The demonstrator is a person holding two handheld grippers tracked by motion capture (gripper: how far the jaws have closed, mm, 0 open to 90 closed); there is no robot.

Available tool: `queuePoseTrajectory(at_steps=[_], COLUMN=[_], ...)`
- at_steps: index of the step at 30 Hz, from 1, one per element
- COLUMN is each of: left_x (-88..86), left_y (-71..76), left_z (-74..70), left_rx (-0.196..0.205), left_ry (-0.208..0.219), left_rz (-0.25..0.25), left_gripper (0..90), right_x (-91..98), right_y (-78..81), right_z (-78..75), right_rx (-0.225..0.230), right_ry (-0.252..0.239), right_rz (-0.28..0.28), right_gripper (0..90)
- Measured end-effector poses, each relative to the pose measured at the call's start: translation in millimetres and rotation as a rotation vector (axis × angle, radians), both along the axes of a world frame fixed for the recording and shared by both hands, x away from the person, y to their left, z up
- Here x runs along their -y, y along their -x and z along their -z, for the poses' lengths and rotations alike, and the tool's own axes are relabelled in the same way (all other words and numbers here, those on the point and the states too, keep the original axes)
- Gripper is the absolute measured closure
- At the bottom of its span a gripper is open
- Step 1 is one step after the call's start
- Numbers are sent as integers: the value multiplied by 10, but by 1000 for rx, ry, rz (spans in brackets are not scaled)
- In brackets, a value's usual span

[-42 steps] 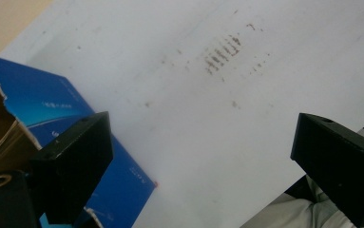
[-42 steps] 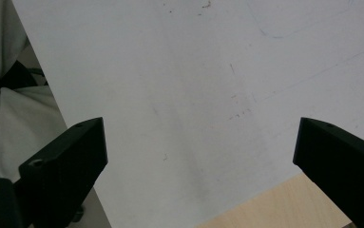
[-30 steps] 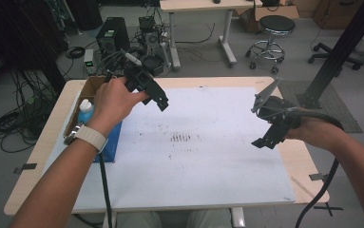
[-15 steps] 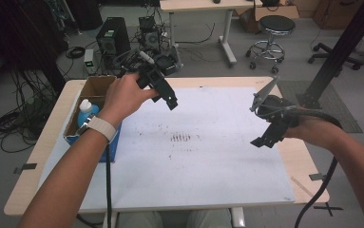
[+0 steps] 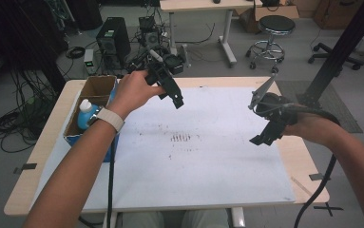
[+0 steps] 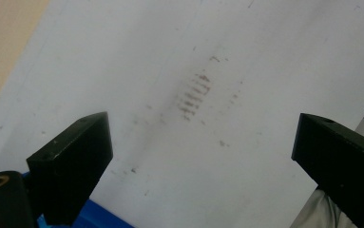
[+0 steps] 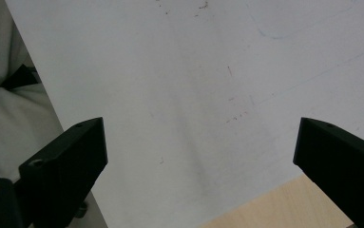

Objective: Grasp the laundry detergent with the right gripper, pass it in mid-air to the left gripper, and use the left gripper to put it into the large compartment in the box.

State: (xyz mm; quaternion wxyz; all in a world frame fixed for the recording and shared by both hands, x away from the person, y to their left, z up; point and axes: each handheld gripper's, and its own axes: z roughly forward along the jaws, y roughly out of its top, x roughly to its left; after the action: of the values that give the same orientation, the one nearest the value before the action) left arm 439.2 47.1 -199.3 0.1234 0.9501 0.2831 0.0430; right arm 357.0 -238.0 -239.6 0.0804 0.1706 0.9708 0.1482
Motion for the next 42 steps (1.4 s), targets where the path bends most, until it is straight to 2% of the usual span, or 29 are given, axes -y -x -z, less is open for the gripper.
queuePoseTrajectory(at_steps=[9,15,24,42], left_x=[169,236,261,278], left_y=[-18,13,24,32], left_z=[25,11,-21,-25], left_rx=[6,16,30,17], left_ry=[-3,13,8,-8], left_rz=[86,142,143,149], left_gripper=[67,67,68,68], right_x=[-7,-2,-29,0], right_y=[-40,-39,-21,-11], right_z=[38,38,49,71], right_rx=[-10,-14,-16,-17], right_ry=[2,3,7,4], right_rz=[-1,2,-7,-8], right_gripper=[39,40,41,41])
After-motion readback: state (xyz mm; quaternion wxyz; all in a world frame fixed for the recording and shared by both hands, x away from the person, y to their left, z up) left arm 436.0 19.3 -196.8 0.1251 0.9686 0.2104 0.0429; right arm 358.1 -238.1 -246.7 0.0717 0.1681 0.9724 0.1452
